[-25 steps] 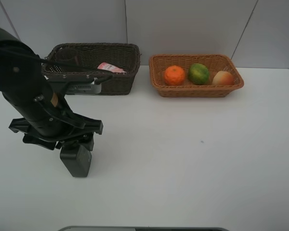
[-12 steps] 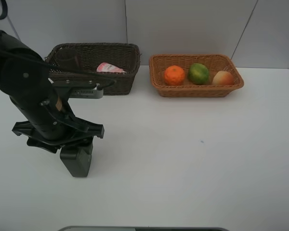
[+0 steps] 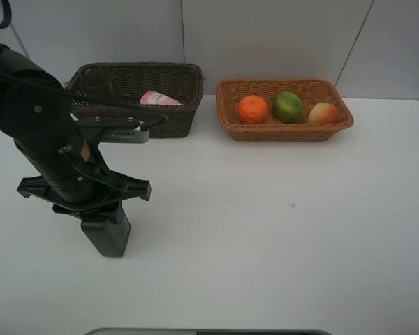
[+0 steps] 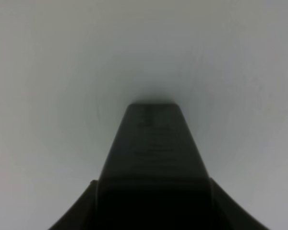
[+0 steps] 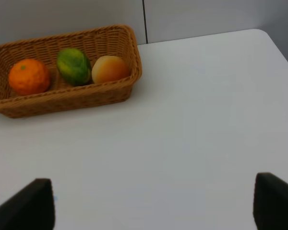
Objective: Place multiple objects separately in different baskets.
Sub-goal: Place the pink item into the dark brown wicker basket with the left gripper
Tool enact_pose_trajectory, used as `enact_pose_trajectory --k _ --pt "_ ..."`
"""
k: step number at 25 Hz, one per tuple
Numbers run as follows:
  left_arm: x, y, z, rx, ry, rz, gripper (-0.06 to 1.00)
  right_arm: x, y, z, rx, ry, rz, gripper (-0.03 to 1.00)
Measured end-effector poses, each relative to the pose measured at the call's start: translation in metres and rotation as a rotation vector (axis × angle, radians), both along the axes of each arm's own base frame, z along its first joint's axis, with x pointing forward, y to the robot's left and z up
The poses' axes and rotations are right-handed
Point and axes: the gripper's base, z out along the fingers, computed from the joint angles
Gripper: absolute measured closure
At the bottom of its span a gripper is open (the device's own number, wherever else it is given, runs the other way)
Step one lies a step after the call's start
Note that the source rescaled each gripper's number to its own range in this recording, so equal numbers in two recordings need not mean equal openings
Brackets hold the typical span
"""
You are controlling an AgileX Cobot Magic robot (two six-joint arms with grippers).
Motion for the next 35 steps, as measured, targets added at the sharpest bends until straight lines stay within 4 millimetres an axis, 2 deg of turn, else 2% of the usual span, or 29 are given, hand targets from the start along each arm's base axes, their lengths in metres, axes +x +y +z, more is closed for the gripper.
enact_pose_trajectory --k 28,31,35 --pt "-0.001 -0.002 0.002 -0.012 0.028 0.033 0.51 0.000 0.000 0.000 0.000 0.000 0.000 0.17" --pt "0.004 -0.006 0.015 -0.030 0.006 0.035 0.51 0.000 0.000 0.000 0.000 0.000 0.000 0.17" --pt "0.016 -0.013 0.049 -0.054 -0.062 0.019 0.51 0.000 0.000 0.000 0.000 0.000 0.000 0.17"
